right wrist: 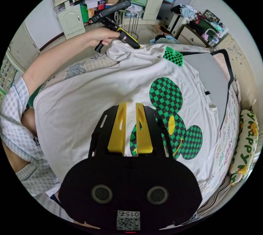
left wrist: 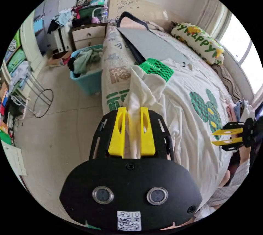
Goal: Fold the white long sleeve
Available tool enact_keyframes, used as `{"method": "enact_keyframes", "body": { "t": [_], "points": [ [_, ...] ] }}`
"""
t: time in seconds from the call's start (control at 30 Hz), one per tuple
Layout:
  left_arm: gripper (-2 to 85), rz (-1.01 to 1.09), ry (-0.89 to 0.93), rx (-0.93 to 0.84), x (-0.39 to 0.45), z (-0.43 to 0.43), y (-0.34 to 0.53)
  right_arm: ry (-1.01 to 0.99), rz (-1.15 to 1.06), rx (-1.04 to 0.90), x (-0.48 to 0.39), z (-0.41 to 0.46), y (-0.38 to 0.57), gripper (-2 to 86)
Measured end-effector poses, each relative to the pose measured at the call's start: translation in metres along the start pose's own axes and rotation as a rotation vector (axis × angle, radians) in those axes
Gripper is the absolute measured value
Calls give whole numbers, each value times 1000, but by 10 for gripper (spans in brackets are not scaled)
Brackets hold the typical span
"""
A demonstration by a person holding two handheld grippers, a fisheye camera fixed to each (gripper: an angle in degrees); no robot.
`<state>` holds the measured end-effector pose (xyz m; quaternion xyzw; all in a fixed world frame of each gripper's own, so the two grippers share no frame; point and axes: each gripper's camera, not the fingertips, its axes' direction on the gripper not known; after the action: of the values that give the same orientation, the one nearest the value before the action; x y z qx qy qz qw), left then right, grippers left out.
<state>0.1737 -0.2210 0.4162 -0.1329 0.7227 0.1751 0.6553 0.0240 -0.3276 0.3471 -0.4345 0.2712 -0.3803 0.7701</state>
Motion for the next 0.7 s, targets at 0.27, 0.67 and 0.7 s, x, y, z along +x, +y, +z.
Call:
{"method": "enact_keyframes", "body": {
  "t": [0.27,0.67,0.7],
  "points": [
    [25,-360,75,555,-115,-80,143,-30,39,-13,-2,26,-29,52],
    [93,-181,190,400,-113,-60,152,49,32,2,-26,34,-50,50],
    [93,-159,193,397,-105,-59,146,54,32,13,-26,33,-52,50]
  ]
}}
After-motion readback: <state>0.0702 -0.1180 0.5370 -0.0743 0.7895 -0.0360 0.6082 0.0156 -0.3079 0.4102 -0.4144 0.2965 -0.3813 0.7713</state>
